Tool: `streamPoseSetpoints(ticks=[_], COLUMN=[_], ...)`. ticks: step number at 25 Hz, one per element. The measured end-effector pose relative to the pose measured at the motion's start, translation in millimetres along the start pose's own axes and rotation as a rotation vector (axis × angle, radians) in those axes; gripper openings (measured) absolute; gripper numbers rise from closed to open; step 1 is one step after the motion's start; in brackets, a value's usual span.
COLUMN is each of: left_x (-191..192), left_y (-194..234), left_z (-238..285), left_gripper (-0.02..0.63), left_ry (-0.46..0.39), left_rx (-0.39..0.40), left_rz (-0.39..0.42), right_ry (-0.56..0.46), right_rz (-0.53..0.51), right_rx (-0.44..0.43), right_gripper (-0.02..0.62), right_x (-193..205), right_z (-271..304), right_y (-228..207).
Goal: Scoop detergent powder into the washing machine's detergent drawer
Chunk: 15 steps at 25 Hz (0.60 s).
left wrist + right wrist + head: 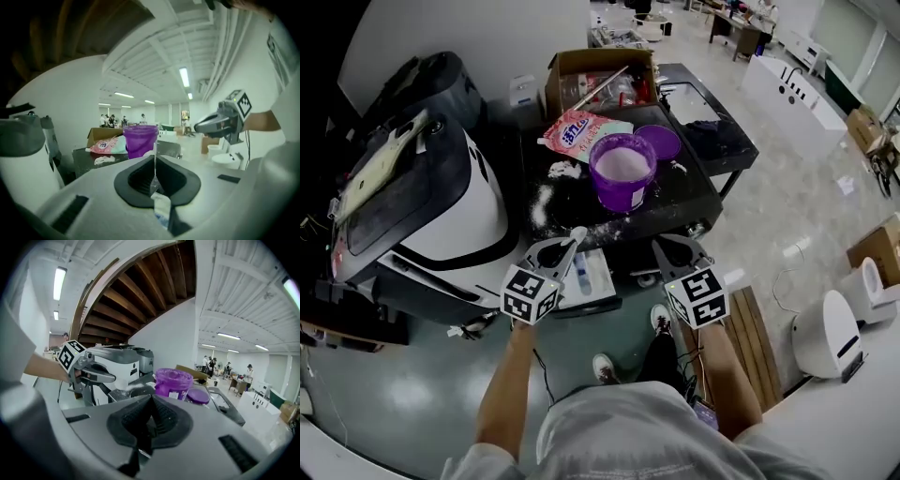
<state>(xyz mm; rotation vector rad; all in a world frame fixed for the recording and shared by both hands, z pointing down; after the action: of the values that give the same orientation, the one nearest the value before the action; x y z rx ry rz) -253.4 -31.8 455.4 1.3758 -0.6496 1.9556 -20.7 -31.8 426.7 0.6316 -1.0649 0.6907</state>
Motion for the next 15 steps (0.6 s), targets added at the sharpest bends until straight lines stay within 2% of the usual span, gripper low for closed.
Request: streamPoseSetpoints(ticks=[3,9,12,15], left_x=[-22,-62,-77,-94], left_y=[8,22,26,31], left_z=[-18,-49,-65,-81], left_gripper=[0.014,0.015,0.014,0.014], left_ry=[-0.092,-0.206,-0.235,-0.255], left_rx=[-0.008,-0.053,-0.083,-0.117], left_rz=[-0.086,-0.139,-0.142,-0.108], right_ry=[-0.061,-0.162,-0.197,-0.230], right_rz=[0.002,-0.008,-0.011,-0.028], right_rx=[0.012,0.001,-0.012,-0.022], right_gripper=[0.005,0.005,0.005,0.005], right_x=[-24,-70,-87,-105], right_z=[-6,-10,-12,-13], right_y=[-2,-1,3,7])
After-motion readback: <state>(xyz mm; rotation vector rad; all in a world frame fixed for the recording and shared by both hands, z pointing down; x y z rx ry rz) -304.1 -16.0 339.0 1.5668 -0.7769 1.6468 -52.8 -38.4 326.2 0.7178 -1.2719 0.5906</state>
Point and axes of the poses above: the fingertips, and each gripper's own axes: z forward along the fingers, y to its left, x out of its underside, the point moved 6 cm from there along -z, backward along the fingers, and after that the axes turned 2 degrees about x, right-handed, at the moved point
